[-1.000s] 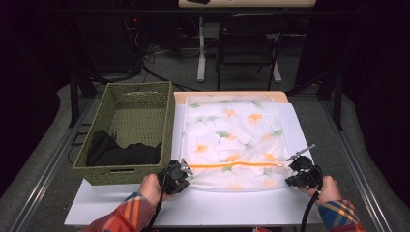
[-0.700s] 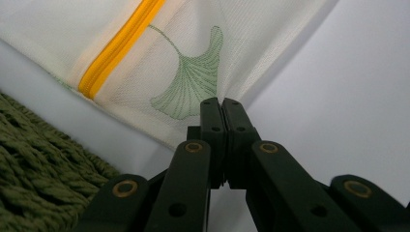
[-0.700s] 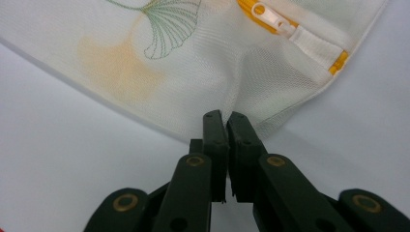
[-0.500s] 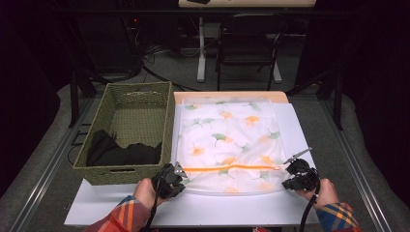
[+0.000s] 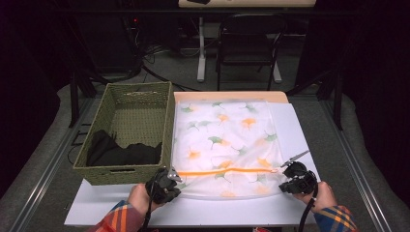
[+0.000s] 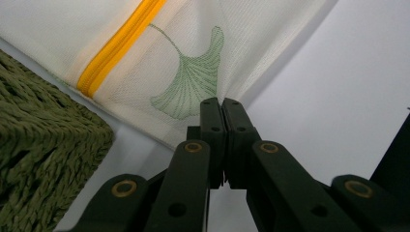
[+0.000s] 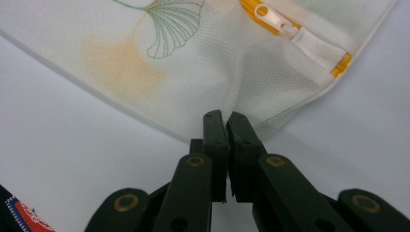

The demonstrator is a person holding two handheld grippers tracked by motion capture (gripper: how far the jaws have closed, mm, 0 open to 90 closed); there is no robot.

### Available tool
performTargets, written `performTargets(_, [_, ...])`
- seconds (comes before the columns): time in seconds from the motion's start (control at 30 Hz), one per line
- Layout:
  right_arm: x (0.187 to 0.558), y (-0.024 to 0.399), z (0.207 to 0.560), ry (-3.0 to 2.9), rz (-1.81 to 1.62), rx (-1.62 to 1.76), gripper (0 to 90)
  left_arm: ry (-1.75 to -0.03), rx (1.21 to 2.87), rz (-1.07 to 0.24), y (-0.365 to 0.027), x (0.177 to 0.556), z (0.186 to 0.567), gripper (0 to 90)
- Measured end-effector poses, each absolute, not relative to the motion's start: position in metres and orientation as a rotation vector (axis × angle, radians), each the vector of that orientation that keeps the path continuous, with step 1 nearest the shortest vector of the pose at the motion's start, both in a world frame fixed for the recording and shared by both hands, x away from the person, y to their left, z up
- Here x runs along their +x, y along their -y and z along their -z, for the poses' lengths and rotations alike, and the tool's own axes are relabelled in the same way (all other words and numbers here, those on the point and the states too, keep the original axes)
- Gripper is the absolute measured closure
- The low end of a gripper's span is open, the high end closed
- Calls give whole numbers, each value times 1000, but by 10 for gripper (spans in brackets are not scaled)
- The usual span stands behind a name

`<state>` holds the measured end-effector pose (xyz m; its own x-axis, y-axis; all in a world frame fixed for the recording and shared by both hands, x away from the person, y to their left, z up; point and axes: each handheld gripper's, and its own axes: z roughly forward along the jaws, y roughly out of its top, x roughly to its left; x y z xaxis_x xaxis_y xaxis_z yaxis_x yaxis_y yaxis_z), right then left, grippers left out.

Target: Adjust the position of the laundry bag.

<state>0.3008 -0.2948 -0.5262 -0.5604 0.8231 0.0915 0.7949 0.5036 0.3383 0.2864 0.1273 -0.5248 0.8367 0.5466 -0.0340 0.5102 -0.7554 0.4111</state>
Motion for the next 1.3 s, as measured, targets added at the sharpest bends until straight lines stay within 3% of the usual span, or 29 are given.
performTargets(1.3, [284,298,524,-2655,-528,1427,881,-777,2605,-79,-128,278,526,881])
